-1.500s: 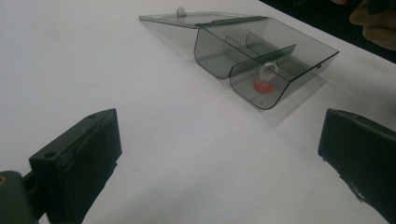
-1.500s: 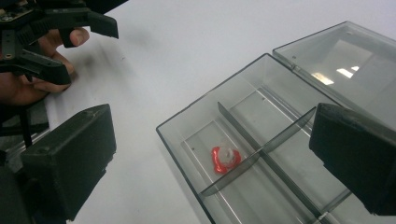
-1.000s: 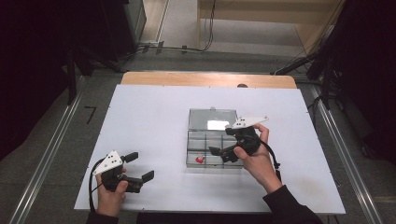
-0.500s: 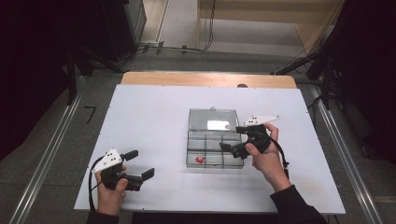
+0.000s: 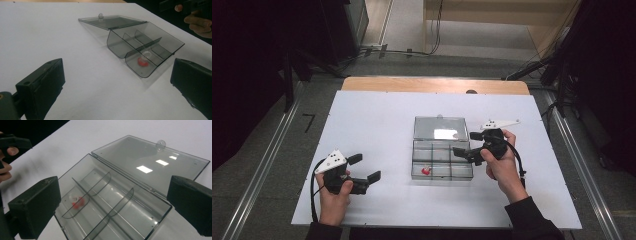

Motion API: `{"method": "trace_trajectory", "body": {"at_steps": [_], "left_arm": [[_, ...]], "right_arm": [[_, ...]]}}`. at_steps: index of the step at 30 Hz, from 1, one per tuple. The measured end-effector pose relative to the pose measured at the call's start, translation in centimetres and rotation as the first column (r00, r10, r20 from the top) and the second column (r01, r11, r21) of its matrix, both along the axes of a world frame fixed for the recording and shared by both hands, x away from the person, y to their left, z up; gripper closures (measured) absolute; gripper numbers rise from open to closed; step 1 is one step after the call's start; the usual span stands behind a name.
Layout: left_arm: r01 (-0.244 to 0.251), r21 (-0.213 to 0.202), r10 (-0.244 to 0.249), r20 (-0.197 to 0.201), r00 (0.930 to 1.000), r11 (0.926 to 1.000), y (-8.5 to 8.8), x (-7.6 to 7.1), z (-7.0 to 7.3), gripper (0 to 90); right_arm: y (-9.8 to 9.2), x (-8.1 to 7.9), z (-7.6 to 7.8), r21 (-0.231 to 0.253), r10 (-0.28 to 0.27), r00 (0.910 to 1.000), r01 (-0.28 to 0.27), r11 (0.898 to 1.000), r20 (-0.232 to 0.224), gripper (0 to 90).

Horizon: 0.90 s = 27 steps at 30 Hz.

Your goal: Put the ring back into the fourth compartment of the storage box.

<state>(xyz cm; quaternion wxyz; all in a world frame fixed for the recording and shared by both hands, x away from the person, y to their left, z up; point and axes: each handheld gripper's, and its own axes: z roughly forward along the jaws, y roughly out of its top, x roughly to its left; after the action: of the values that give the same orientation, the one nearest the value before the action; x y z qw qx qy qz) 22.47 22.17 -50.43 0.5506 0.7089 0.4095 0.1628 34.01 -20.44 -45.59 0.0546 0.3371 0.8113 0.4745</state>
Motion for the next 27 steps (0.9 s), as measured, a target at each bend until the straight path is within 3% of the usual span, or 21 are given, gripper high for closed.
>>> {"method": "trace_trajectory", "body": {"at_steps": [5,10,27], "left_arm": [[0.004,-0.014,-0.004,0.002,1.0000,0.9999,-0.1,0.7,0.7,0.0],[0.003,-0.013,-0.003,0.008,1.0000,0.9999,-0.2,1.3,1.4,0.0],[0.024,0.009,-0.024,0.002,0.9997,0.9997,-1.1,3.8,2.6,0.0]], "right_arm": [[-0.1,0.6,-0.4,-0.001,-0.029,0.9991,0.029,1.000,-0.029,0.0],[-0.4,0.9,-0.6,0.013,-0.020,0.9990,0.020,1.000,-0.039,0.0],[-0.6,2.8,-1.9,0.028,-0.061,0.9946,0.064,0.998,-0.084,0.0]]}}
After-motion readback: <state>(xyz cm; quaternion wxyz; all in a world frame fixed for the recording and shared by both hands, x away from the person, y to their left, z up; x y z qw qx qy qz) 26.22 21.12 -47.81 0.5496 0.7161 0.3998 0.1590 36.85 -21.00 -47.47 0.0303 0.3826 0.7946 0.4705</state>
